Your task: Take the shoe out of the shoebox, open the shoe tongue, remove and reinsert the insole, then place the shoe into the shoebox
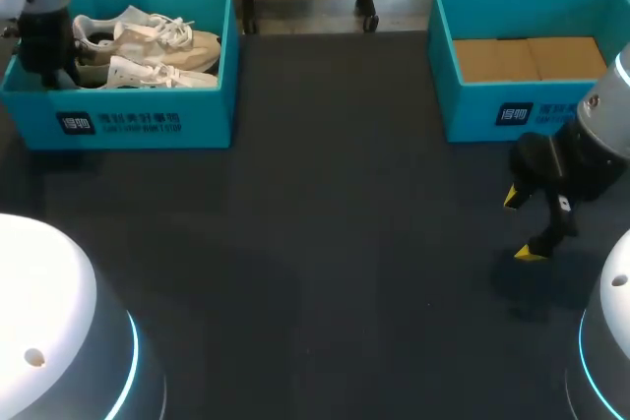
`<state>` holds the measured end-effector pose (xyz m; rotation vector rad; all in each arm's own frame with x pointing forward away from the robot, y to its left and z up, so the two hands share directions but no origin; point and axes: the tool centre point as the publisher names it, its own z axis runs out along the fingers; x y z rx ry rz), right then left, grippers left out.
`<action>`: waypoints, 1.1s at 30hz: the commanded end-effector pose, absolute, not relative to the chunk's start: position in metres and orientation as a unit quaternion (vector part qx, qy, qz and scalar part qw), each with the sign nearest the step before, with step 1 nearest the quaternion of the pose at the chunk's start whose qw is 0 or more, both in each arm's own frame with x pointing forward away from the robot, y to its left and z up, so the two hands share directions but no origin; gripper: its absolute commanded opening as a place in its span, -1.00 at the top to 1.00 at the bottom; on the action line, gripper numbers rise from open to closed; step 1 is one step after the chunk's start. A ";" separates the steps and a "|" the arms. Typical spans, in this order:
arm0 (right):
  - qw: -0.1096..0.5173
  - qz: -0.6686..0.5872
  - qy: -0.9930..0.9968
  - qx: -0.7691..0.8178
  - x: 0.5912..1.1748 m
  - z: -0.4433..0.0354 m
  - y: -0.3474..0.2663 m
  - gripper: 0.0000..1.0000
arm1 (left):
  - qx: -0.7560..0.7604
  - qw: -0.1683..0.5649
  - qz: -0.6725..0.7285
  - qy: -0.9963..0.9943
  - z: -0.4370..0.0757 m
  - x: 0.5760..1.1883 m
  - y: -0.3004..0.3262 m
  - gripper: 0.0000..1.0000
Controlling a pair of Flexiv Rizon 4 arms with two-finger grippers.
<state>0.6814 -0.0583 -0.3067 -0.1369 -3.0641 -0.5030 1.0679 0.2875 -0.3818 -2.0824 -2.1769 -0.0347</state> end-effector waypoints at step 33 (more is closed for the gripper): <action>0.016 -0.161 -0.986 -0.044 0.680 -0.307 -0.058 -1.00 | -0.655 -0.002 -0.065 -0.753 -0.202 1.030 0.301 1.00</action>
